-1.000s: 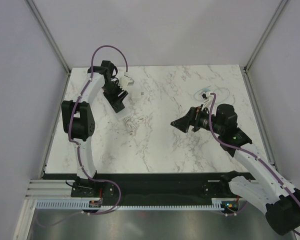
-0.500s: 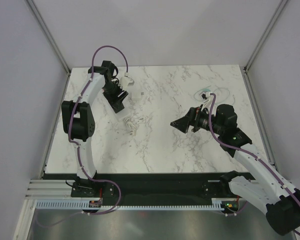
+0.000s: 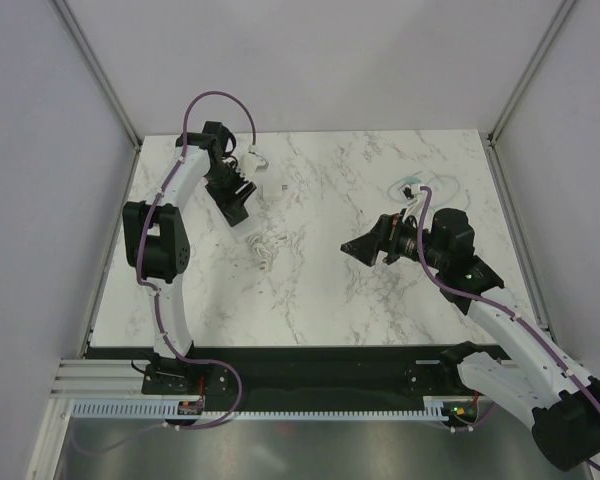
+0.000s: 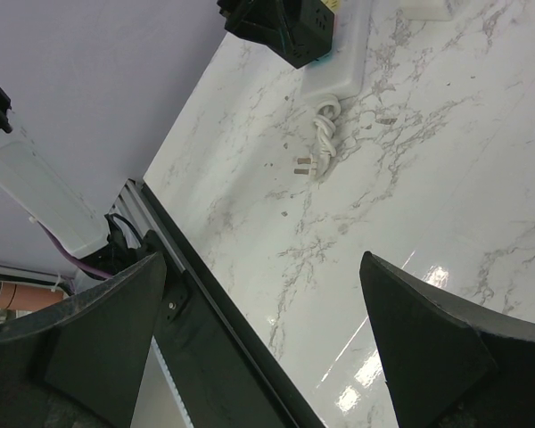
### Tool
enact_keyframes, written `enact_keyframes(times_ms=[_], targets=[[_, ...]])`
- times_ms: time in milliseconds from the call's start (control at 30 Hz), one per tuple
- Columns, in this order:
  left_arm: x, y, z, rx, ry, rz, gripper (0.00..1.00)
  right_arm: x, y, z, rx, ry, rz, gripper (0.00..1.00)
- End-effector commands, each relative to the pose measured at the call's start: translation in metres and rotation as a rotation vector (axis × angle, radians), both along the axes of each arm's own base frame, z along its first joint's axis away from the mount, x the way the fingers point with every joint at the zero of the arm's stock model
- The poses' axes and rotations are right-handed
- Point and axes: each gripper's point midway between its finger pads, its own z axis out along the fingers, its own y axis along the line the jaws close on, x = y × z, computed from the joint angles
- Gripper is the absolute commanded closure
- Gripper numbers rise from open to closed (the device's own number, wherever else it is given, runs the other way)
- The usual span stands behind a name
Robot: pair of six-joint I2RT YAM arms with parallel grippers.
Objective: Insert the plug
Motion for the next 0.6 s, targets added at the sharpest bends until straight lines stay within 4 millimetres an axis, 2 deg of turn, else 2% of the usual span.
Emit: enact_keyframes(times_ms=[0, 167, 433, 567], targets=[[-0.006, -0.003, 0.011, -0.014, -0.005, 0.008, 0.98, 0.004, 0.002, 0.019, 0.007, -0.069, 0.0, 0.02], [-0.009, -0.006, 0.023, -0.026, -0.021, -0.008, 0.98, 0.004, 0.002, 0.019, 0.006, -0.07, 0.002, 0.02], [-0.011, -0.007, 0.022, -0.009, -0.016, -0.013, 0.98, 0.002, 0.003, 0.016, 0.002, -0.069, 0.01, 0.02], [-0.01, -0.006, 0.03, 0.005, -0.036, -0.018, 0.98, 0.001, 0.002, 0.012, -0.009, -0.051, 0.01, 0.02]])
